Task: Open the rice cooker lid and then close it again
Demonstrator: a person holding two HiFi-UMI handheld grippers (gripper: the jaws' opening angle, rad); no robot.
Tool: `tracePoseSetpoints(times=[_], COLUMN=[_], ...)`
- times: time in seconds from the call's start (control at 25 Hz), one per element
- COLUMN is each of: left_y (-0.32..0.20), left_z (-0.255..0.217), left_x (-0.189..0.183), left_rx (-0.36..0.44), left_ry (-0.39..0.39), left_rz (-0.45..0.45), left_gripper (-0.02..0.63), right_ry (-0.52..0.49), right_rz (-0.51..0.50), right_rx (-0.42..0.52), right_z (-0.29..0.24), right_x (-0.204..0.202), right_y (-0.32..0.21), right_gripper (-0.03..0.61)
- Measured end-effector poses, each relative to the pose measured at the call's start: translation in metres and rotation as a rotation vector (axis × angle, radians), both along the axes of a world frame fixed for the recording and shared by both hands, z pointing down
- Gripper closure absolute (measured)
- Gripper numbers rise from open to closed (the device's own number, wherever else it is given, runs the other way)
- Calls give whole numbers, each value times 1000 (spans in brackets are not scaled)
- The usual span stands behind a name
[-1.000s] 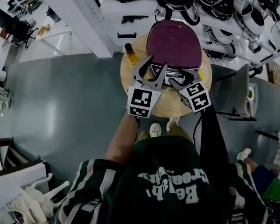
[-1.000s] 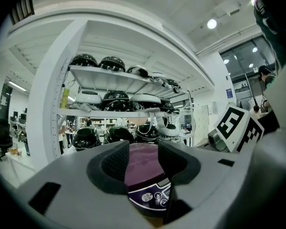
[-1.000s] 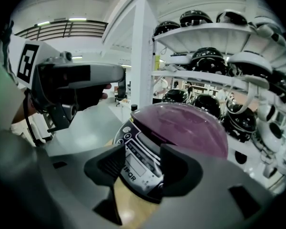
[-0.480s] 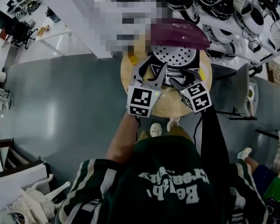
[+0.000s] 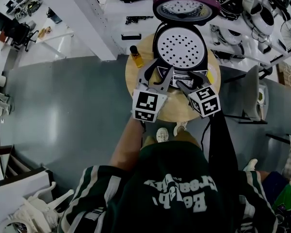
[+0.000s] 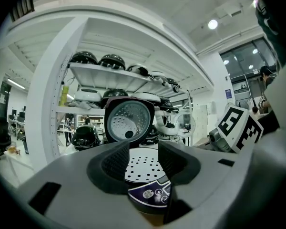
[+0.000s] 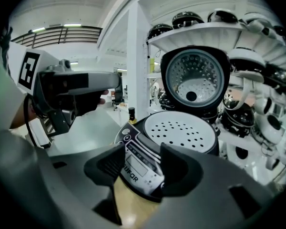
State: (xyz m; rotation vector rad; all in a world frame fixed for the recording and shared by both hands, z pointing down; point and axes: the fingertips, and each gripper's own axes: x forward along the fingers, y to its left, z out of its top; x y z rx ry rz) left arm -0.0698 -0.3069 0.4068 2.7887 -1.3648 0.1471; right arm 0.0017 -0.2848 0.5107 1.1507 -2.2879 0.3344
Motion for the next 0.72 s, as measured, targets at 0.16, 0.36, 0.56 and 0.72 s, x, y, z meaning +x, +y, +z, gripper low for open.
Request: tracePoseSetpoints(times=[0.16,0.36,0.56,0.72], left_y=[-2,-5,-8,-13], left_z=[-1,0,-2,-7], left_x=[0,-2,-4,-6], left_rx=[9,7,10,15], left_ry=[2,-1,-14,-17], left_rz=[-12,-17,-19,-24], left_gripper=[442,442,442,442], right_ry=[-8,-3,-43,-53], right_rz=[10,8,58,82], right_rx=[8,21,67,103], right_z=[2,2,-5,-13], right_x=[1,1,1,10], right_y=[0,0,-5,-10], right_gripper=[339,339,336,325])
